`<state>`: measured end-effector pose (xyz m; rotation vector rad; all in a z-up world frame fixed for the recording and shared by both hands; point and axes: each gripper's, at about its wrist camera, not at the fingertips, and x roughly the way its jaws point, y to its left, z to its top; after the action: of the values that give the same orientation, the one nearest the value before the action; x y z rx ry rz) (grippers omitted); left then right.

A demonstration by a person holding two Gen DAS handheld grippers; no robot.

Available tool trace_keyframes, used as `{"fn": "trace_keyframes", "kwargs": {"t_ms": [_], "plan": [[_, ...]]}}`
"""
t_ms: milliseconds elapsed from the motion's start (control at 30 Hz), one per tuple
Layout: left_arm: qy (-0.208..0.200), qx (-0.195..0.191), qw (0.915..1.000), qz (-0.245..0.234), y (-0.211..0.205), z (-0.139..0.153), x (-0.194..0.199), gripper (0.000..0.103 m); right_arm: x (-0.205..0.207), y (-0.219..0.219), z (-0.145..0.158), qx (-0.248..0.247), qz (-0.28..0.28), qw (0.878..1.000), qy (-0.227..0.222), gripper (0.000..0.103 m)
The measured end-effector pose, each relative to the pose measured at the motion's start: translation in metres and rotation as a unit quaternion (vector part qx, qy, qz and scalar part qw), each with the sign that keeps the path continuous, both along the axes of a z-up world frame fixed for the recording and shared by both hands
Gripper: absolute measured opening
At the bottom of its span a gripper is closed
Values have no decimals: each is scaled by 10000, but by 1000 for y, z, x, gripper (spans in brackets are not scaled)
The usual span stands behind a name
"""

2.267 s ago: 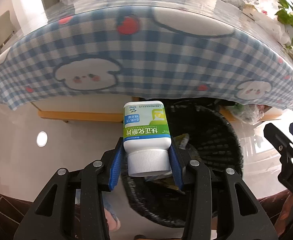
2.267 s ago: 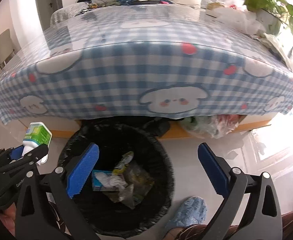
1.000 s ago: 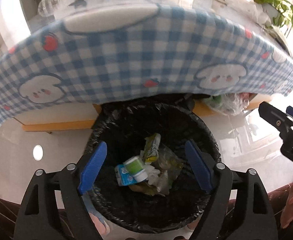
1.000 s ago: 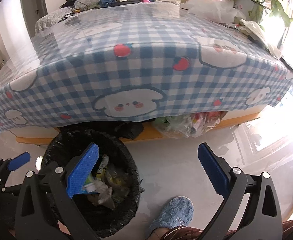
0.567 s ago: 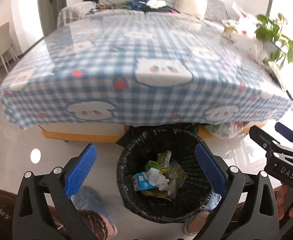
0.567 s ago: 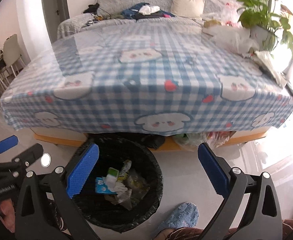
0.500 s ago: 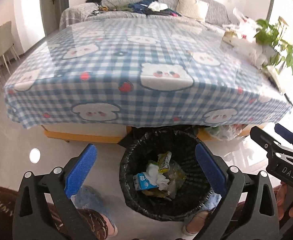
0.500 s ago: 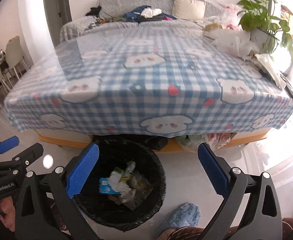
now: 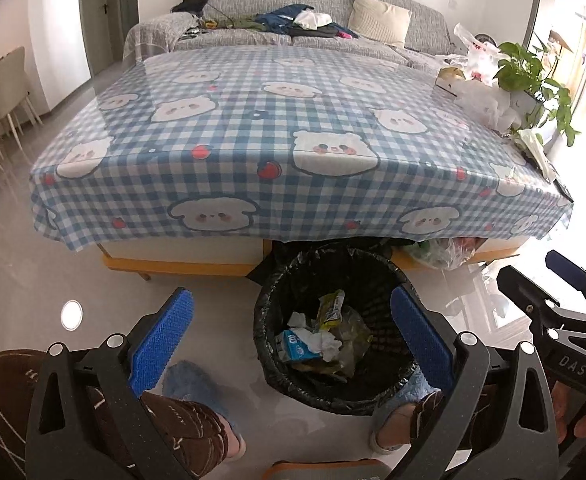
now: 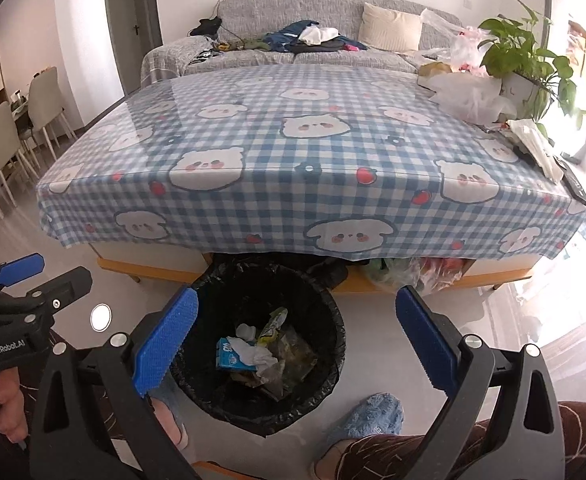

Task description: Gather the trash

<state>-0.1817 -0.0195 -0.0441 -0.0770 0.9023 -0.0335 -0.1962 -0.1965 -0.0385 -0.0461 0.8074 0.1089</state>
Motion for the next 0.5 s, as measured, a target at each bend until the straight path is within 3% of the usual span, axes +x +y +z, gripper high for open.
{"fn": "trace_keyframes", "kwargs": {"t_ms": [500], "plan": [[9, 35, 10000, -41, -5, -2, 0, 97, 2, -1, 3, -13, -66, 9999, -79, 95]]}}
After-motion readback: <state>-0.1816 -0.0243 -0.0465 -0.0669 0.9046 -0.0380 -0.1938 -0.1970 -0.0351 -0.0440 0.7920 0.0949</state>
